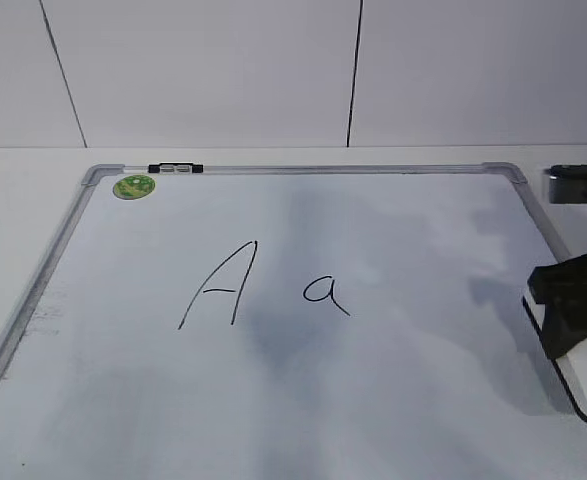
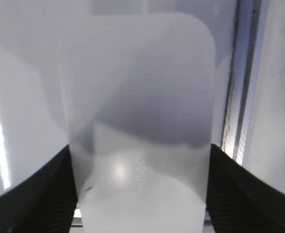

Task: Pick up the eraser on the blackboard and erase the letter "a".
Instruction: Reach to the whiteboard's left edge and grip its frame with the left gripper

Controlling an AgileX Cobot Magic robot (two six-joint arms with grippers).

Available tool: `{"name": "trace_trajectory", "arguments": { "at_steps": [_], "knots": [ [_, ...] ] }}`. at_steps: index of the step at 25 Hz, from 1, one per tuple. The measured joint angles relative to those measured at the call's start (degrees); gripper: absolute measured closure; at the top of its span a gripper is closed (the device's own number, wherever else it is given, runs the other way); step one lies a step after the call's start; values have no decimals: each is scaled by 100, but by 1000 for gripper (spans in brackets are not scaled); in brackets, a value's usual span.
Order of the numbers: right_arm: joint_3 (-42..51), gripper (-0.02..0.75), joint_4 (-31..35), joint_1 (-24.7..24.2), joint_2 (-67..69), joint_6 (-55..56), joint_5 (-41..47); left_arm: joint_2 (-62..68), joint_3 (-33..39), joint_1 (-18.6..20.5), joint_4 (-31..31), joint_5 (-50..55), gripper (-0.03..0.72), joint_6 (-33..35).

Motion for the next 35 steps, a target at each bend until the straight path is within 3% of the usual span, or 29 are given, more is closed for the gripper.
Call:
{"name": "trace_trajectory", "arguments": {
  "at_steps": [7,17,25,35],
  "knots": [
    [-856,192,-34,551,0,-114,908,0,0,0,-69,0,454,0],
    [-1694,192,107,871,0,-211,1047,116,-187,-31,-514,-21,454,0],
    [-1694,192,314,871,0,-257,1059,1539,-1482,-31,-527,-647,454,0],
    [-1694,192,640,880,0,-464,1059,4503,-3169,-299,-982,-1199,454,0]
  ]
}}
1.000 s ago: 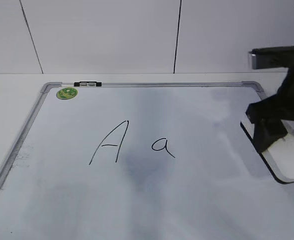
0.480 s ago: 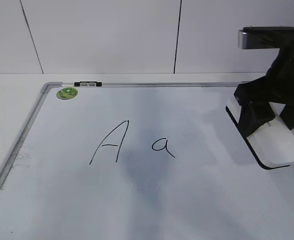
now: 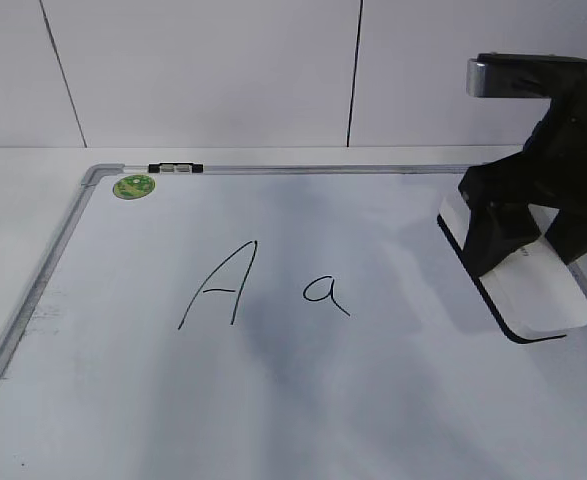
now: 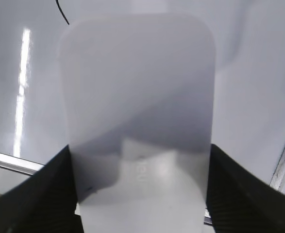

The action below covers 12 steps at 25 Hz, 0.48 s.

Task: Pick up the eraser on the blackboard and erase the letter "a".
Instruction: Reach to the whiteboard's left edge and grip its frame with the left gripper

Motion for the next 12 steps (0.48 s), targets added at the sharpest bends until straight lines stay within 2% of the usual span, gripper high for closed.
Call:
{"name": "trace_trajectory", "arguments": {
  "at_steps": [6,12],
  "knots": [
    [0,192,26,0,0,-21,9,1809,-915,0,-384,224,454,0],
    [0,192,15,0,0,-37,9,3116,-1140,0,-398,96,454,0]
  ]
}}
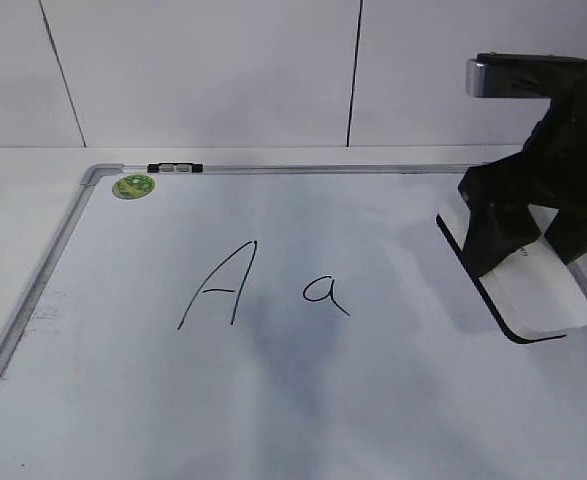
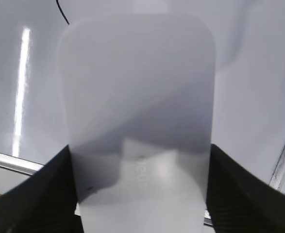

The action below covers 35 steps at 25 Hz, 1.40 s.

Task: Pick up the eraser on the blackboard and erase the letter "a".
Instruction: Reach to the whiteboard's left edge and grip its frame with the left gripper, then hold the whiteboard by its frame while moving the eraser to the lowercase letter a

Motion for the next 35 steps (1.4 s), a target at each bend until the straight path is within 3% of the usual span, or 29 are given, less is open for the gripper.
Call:
{"name": "trace_trajectory", "arguments": {
  "at_steps": [16,35],
  "knots": [
    [0,192,-21,0,0,-21,0,2440,-54,0,223,380,443,0],
    [0,192,-143,0,0,-21,0,3685,-459,0,414,629,442,-159]
  ]
}}
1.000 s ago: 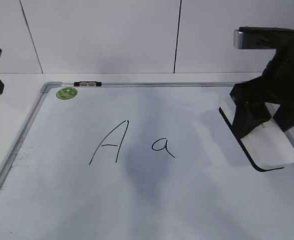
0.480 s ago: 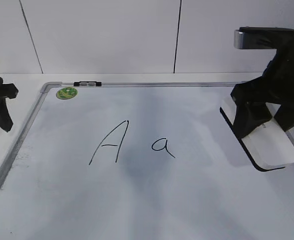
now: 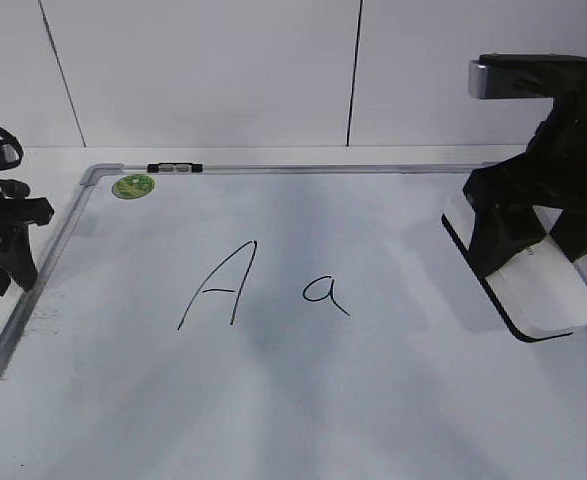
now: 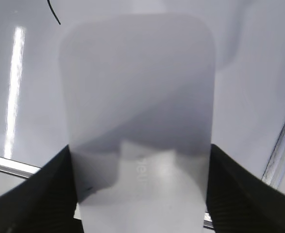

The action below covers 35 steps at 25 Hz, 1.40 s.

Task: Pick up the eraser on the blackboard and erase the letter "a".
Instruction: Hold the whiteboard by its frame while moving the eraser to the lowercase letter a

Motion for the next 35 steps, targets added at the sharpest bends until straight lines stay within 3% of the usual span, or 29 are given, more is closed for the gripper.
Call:
{"name": "trace_trajectory", "arguments": {
  "at_steps": [12,21,35],
  "knots": [
    [0,192,-9,0,0,0,0,187,-19,0,0,0,456,-13],
    [0,192,-9,0,0,0,0,187,-32,-10,-63,0,643,-13],
    [-82,192,-9,0,570,-33,12,187,-32,-10,-63,-10,647,-3]
  ]
}}
